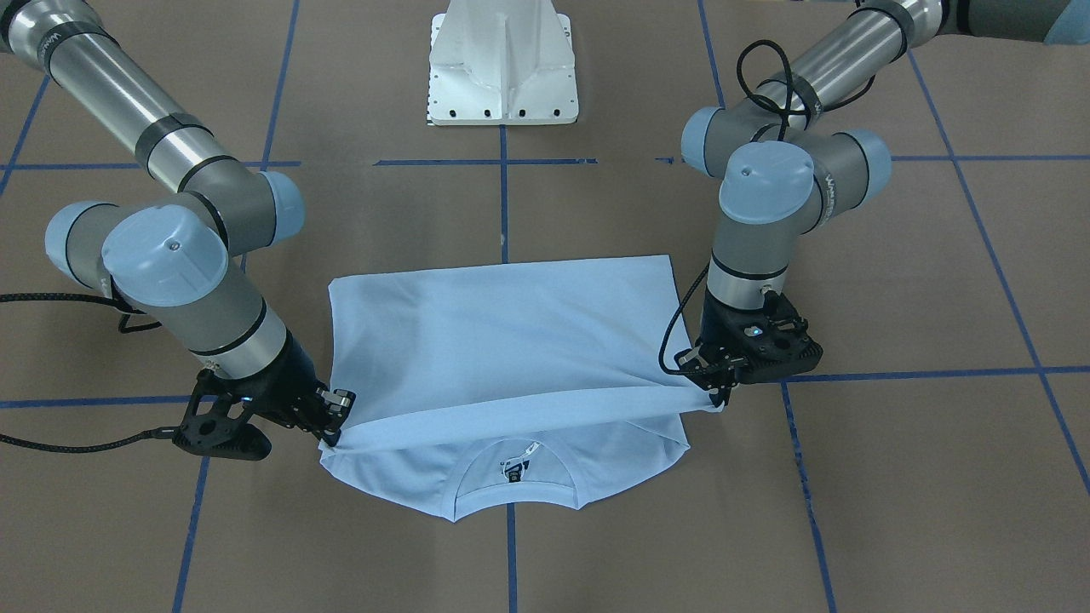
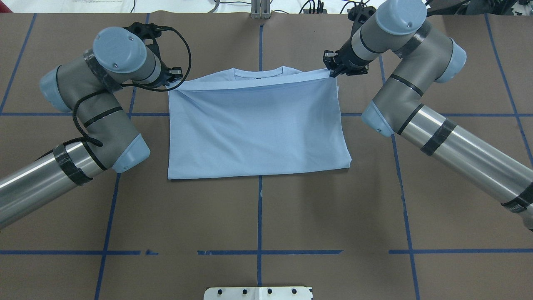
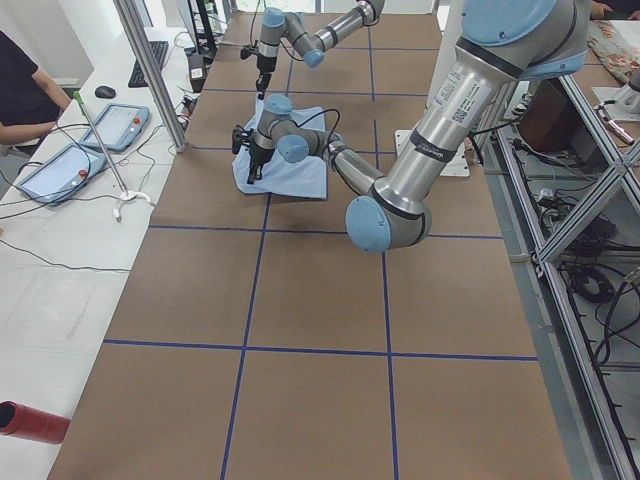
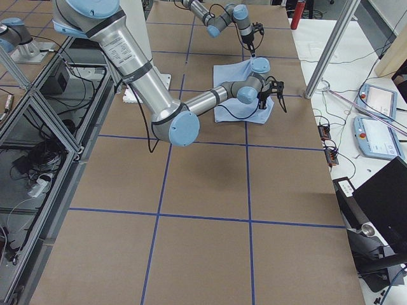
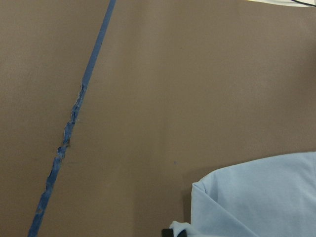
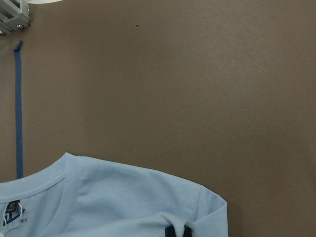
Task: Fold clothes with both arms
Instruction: 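Lay the hem down near the collar and open both grippers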
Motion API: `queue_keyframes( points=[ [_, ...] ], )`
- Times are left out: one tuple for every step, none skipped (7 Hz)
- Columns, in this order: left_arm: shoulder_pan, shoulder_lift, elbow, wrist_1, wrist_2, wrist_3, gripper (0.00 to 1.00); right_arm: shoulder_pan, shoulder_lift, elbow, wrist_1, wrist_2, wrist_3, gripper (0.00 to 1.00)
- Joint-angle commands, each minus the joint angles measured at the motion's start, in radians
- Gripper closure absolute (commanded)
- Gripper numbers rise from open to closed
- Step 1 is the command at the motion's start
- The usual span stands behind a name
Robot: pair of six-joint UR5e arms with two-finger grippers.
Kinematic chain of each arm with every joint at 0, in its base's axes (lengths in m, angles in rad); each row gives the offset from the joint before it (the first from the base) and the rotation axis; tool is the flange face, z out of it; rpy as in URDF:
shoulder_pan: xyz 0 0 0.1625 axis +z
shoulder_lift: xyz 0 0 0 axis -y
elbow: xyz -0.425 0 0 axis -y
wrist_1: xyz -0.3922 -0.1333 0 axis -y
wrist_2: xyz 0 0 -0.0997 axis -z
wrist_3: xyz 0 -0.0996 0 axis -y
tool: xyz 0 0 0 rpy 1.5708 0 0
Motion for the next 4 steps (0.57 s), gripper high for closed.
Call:
queue_keyframes(
  points=[
    [-0.008,-0.010,0.064,-0.064,0.003,-0.001,1.00,0.017,0.030,-0.042,0.012,-0.001,0.000,1.00],
    [-0.008,-0.014,0.082,-0.085,0.003,-0.001,1.00,0.020,0.032,-0.050,0.012,-0.001,0.000,1.00],
    [-0.006,-0.037,0.092,-0.083,0.003,-0.006,1.00,0.020,0.032,-0.050,0.012,-0.001,0.000,1.00],
    [-0.005,-0.077,0.138,-0.083,0.003,-0.012,1.00,0.019,0.032,-0.054,0.012,-0.001,-0.001,1.00]
  ],
)
